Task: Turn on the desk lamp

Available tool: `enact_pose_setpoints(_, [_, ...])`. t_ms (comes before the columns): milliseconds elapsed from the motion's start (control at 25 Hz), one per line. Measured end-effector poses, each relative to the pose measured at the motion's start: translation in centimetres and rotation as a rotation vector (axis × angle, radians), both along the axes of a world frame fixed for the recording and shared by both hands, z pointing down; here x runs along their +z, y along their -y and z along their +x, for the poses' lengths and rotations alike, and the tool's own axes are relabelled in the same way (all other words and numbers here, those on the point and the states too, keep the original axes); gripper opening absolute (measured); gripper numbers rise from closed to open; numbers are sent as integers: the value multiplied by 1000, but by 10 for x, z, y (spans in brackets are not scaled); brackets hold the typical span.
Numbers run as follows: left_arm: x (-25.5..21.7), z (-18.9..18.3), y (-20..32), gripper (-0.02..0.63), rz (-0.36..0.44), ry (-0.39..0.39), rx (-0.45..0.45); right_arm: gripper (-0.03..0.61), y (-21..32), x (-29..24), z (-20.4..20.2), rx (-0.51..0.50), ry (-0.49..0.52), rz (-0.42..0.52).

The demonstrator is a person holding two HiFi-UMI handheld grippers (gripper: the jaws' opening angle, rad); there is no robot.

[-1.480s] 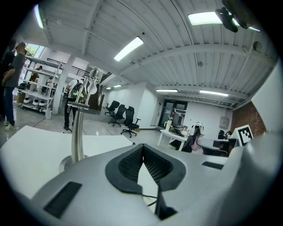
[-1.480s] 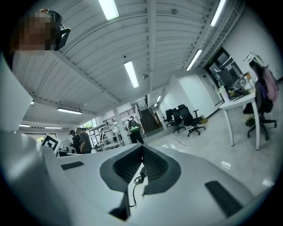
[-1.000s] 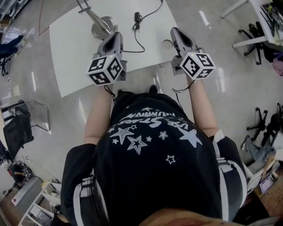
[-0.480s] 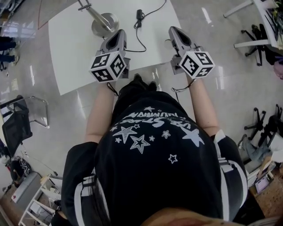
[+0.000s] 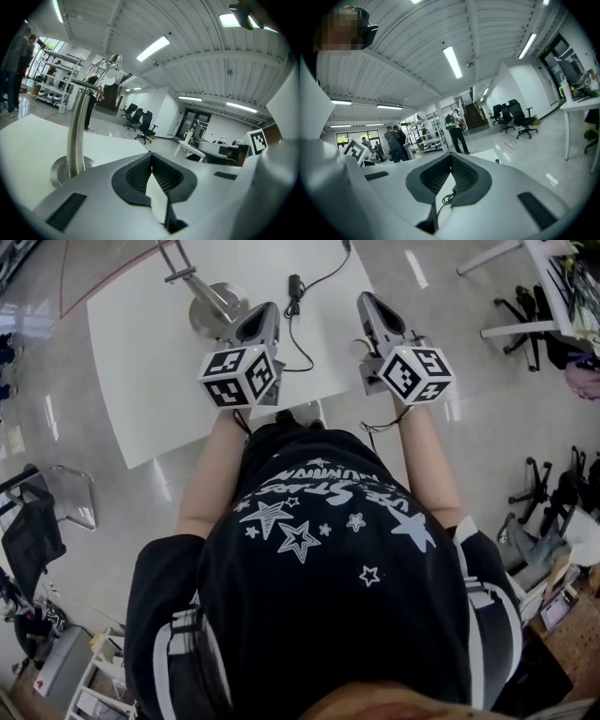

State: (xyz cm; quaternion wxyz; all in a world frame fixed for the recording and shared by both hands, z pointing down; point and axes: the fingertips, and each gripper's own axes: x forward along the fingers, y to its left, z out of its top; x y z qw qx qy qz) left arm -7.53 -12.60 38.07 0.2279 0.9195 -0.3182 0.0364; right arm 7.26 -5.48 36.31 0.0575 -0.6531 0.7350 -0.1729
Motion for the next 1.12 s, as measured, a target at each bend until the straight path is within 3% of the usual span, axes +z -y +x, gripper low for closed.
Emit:
enact_pose_setpoints(600, [17, -13, 33, 9, -31, 0, 8, 5, 54, 23, -31, -50, -16, -56])
enact_pose_setpoints(880, [28, 6, 40, 11, -51, 19, -44, 5, 80, 29, -22, -143, -10, -56])
enact_pose_setpoints(1120, [50, 43, 38, 12, -90, 103, -64, 5, 99, 42, 11, -229, 32, -80])
